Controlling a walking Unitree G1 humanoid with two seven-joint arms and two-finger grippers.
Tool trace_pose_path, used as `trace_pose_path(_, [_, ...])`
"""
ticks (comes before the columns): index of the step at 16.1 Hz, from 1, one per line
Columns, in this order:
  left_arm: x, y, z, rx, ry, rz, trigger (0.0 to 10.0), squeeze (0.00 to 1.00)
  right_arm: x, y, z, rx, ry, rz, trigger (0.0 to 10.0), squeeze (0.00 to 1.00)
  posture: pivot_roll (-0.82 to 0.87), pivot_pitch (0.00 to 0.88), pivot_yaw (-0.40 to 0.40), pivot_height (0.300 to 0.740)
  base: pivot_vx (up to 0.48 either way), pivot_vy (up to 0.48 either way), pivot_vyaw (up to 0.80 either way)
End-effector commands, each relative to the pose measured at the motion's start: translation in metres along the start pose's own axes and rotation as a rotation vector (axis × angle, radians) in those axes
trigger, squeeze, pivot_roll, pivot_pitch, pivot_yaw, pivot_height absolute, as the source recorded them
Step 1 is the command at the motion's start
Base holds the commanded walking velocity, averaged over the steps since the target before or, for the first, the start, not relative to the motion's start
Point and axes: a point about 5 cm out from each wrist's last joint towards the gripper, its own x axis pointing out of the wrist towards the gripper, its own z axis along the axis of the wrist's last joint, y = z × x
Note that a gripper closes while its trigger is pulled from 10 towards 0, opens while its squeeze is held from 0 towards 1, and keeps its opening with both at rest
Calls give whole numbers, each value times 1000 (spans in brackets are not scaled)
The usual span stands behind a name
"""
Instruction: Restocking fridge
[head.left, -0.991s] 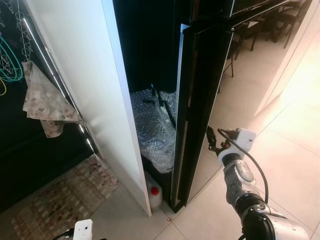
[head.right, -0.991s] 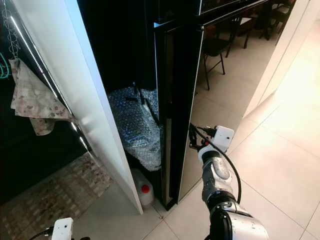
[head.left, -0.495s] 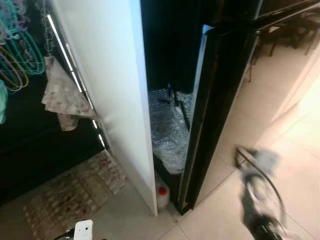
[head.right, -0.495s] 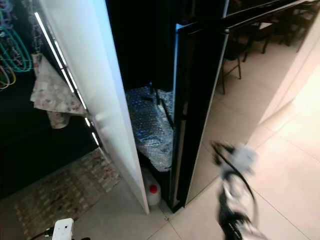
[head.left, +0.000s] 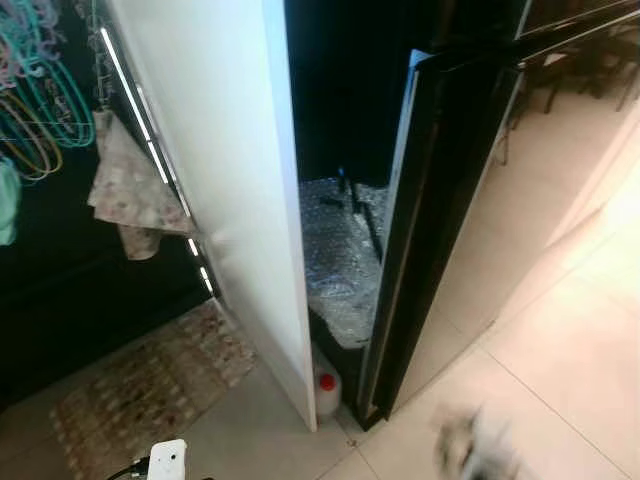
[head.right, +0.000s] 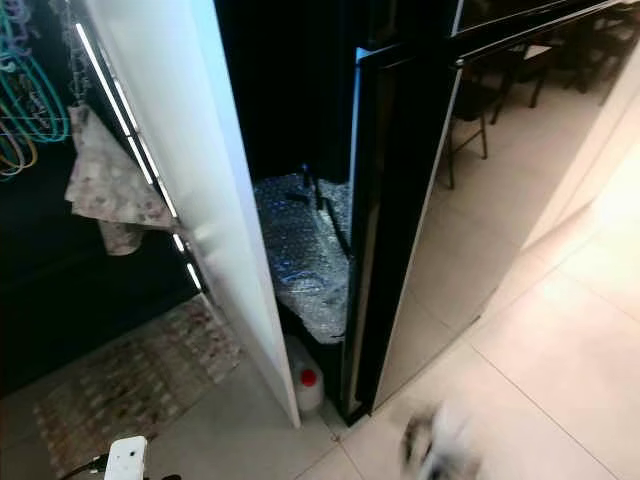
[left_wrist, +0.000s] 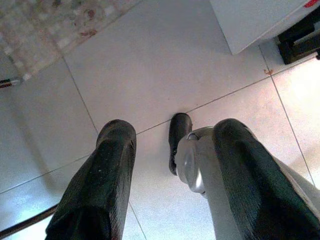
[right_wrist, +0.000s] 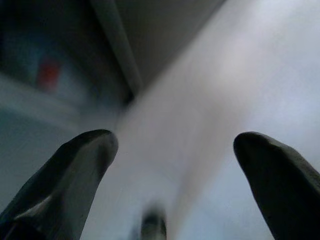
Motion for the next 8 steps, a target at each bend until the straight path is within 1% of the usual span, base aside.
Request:
trace_pose_path(1, [-1, 4, -5, 3, 18, 16, 10000, 0, 0, -1, -4, -28, 31, -10, 10000, 0, 10, 0, 35, 740, 0, 0, 0])
trace_pose_path(2, [-1, 4, -5, -2, 16, 18, 10000, 0, -1, 7, -8, -11, 38, 9, 10000, 0, 5, 0, 40, 740, 0, 0, 0])
trace_pose_path(3, [-1, 4, -5, -2, 16, 18, 10000, 0, -1, 12, -8, -5, 31, 33, 10000, 0, -4, 0, 44, 740, 0, 0, 0])
trace_pose_path(4, [-1, 4, -5, 1, 17, 17, 10000, 0, -1, 16, -8, -26, 35, 56, 10000, 0, -7, 0, 45, 740, 0, 0, 0])
trace_pose_path(5, [-1, 4, -5, 3, 18, 16, 10000, 0, 0, 17, -6, -48, 36, 64, 10000, 0, -6, 0, 43, 740, 0, 0, 0])
trace_pose_path(8, [-1, 5, -3, 12, 10, 28, 10000, 0, 2, 19, 5, -50, 15, 72, 10000, 0, -5, 0, 40, 740, 0, 0, 0])
